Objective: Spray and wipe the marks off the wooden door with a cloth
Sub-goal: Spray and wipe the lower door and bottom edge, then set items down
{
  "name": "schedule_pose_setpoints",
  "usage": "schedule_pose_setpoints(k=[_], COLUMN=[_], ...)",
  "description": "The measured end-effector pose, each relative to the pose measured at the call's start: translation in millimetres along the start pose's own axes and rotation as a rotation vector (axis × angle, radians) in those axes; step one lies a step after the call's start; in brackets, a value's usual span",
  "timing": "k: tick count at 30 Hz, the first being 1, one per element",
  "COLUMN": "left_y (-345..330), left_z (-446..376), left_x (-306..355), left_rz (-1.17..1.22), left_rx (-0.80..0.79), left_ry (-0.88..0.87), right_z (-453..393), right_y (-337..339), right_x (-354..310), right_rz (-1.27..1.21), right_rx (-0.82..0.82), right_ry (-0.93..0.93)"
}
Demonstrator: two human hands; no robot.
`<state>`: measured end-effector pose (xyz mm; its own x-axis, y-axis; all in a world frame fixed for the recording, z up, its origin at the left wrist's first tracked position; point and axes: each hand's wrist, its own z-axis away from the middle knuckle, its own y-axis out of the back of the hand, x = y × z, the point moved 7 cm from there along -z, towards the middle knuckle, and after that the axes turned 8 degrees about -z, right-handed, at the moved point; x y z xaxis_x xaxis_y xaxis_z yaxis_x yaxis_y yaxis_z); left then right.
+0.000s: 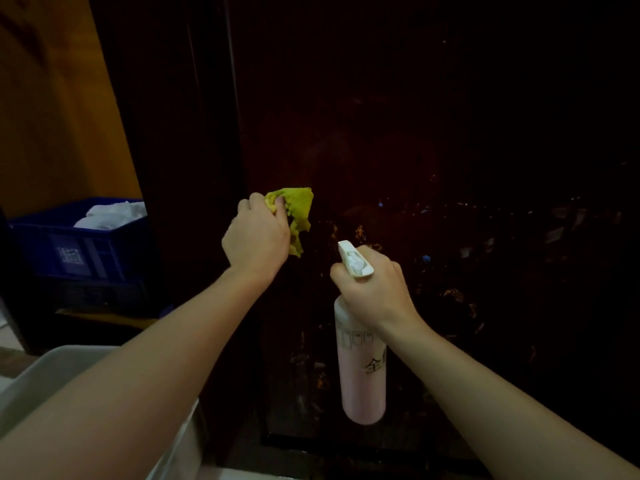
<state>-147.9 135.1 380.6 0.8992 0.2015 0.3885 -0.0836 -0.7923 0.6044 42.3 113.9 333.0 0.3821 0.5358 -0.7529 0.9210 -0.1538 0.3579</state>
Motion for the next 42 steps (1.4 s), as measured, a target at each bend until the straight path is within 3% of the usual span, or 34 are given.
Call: schedule_pose_setpoints(k=[4,9,16,21,25,29,35,39,42], left_y=[1.8,10.3,19.8,15.3,7.5,6.1,20.4,0.0,-25.2], left_z=[-1.6,0.0,0.7,-4.1,-1.9,-6.1,-9.7,22.1,50.0], left_x=[-2.7,-0.4,3.1,-2.8,15.9,24.2,36.4,52.9,42.9], left_rz=[0.073,0.144,0.379,0.501,0.261,0.078,-0.022,-0.108,-0.138], left_rx=[-0.077,-0.089,0.022,0.05,0.042,0.12,0.398,0.47,0.381], left_ry=[0.041,0.069,0.039,0.162,-0.095,-0.176,-0.38,-0.769,-0.967], right_z=[5.0,10.5,8.6,2.4,-1.5,0.6,-1.5,-5.5,-6.2], right_y=[-0.5,18.9,24.1,27.8,23.3,18.1,25.7,24.0,20.0], right_x=[7.8,14.1,20.4,15.5,17.8,26.0,24.5,20.7,25.8], right_rz=[-0.037,-0.017,-0.055,-0.037,-0.026,-0.092,-0.169,-0.11,-0.081], right_rx=[-0.035,0.096,0.056,0.091,0.072,0.036,0.071,0.063,0.058], right_ry=[-0.053,0.016,-0.047,0.007,0.009,-0.043,-0.028,0.01,-0.003])
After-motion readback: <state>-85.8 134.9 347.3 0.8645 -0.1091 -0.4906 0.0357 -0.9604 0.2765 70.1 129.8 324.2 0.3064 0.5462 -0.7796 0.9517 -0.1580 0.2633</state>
